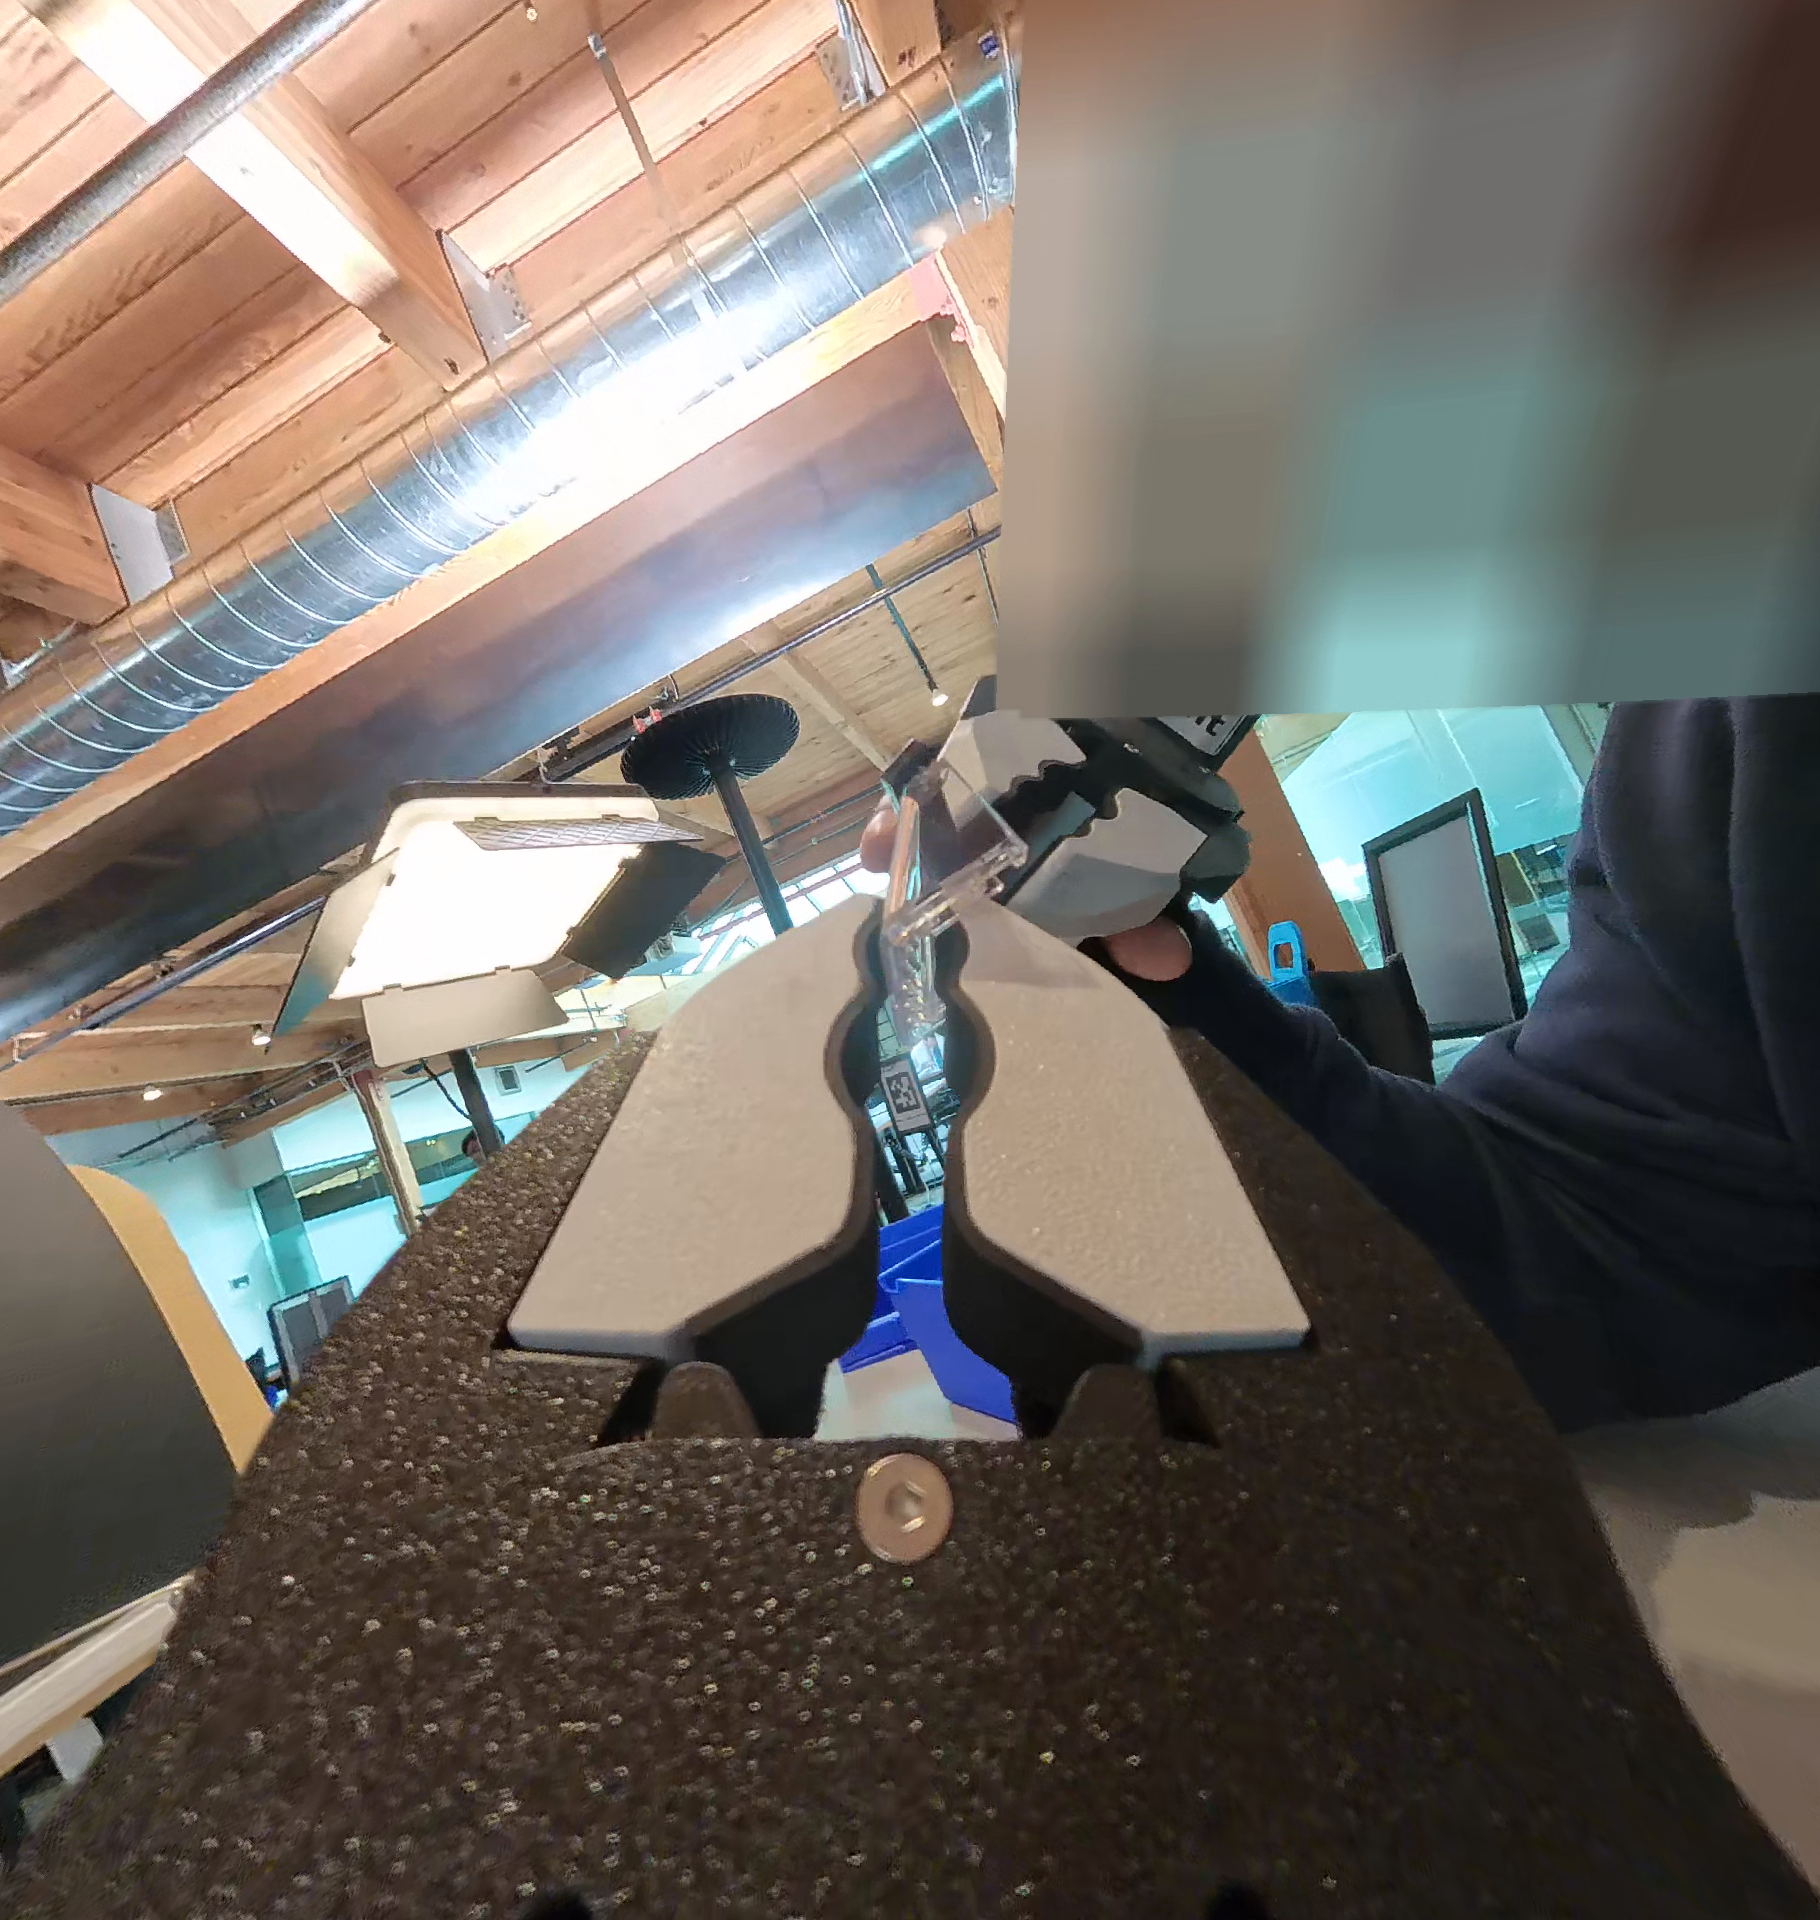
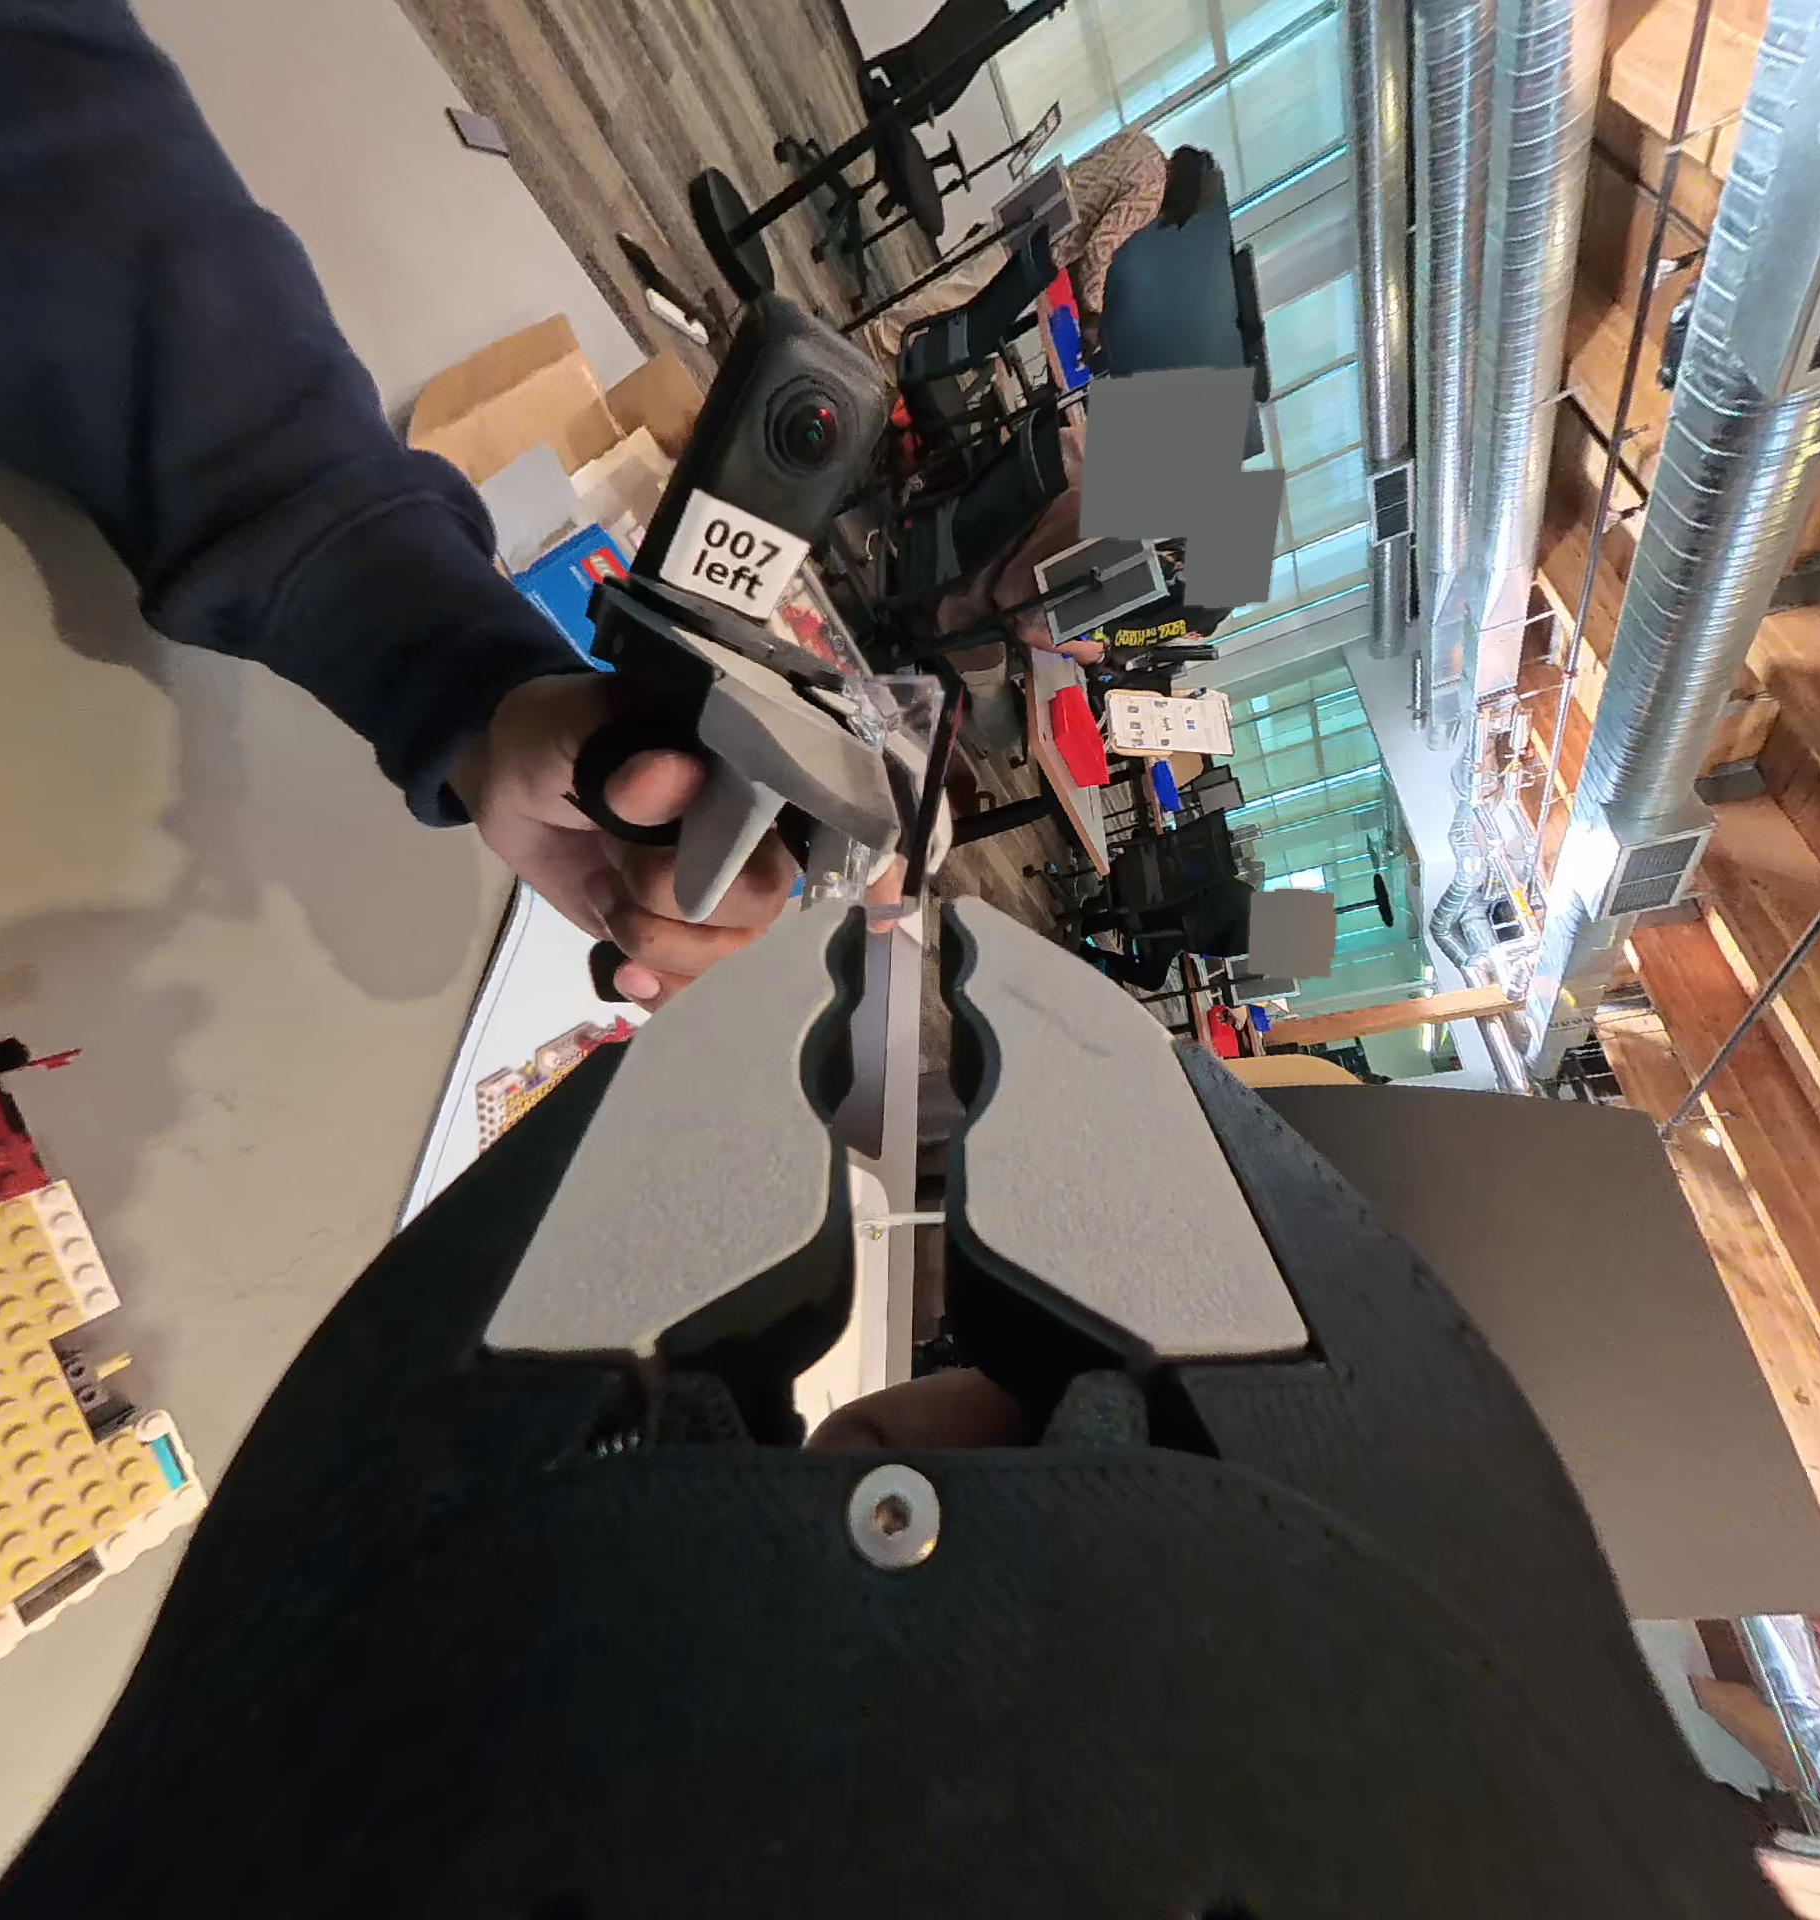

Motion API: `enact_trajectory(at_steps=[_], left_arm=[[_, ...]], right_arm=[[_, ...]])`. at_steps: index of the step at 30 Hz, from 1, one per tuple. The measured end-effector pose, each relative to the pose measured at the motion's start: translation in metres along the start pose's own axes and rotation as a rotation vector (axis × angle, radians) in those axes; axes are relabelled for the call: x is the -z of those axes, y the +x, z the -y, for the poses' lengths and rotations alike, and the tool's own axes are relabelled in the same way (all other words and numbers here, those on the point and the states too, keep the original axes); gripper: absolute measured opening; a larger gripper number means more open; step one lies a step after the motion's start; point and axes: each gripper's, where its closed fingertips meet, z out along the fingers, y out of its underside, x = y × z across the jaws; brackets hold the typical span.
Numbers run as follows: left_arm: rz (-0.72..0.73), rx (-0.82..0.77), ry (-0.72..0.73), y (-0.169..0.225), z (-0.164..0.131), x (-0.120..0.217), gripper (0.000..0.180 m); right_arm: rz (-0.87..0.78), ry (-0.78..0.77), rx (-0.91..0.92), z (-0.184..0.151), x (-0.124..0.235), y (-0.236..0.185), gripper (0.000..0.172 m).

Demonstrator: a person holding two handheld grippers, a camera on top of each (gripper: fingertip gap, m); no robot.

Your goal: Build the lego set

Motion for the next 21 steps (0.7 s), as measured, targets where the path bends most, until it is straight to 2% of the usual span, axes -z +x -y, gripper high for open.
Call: enact_trajectory(at_steps=[21], left_arm=[[-0.037,-0.020,-0.027,0.0085,-0.0019,-0.0032,0.007]], right_arm=[[0.007,0.010,0.011,0.0012,0.0000,-0.0021,0.003]])
